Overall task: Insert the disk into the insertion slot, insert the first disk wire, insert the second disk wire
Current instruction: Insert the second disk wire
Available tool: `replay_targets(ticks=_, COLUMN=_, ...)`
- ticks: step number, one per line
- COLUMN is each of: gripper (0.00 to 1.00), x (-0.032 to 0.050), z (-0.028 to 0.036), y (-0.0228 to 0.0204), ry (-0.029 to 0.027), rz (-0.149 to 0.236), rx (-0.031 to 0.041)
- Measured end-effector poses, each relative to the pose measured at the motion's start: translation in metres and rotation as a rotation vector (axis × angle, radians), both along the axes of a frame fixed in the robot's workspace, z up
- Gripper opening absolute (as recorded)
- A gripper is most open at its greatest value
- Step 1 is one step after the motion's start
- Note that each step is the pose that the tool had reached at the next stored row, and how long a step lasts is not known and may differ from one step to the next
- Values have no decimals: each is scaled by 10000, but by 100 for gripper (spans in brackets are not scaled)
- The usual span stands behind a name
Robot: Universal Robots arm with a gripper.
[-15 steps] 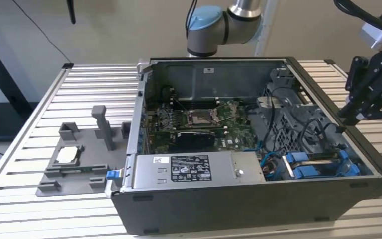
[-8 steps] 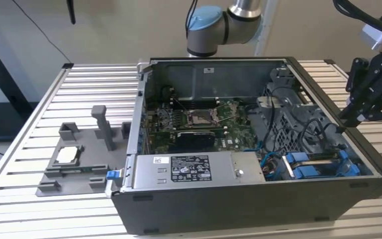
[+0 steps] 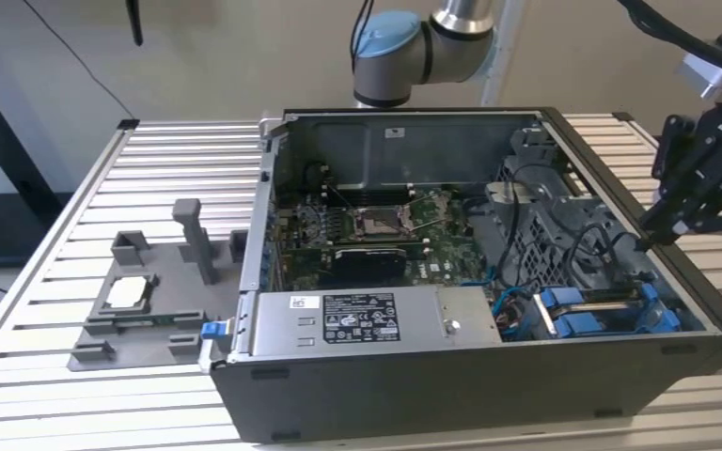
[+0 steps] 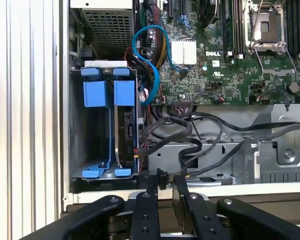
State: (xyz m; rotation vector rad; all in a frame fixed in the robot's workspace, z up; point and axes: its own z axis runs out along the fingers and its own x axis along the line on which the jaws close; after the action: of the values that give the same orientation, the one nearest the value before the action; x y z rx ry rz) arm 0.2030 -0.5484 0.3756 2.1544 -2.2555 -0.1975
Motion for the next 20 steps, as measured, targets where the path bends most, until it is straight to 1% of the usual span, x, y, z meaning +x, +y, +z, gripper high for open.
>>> replay_targets(ticks=1, gripper=27, x=0, z=-7, y=0, ry=19, rz=-6, rx=-8)
replay_targets(ticks=5, gripper=27, x=1, z=-43, y=0, ry=122, rz=-24, rx=-25)
replay_targets(ticks=9, gripper=27, x=5, z=-78, y=0, ry=198, rz=-32, rx=-40)
replay_targets(ticks=20, gripper=27, x=15, z=-90, y=1, ry=208, rz=-32, rx=-40)
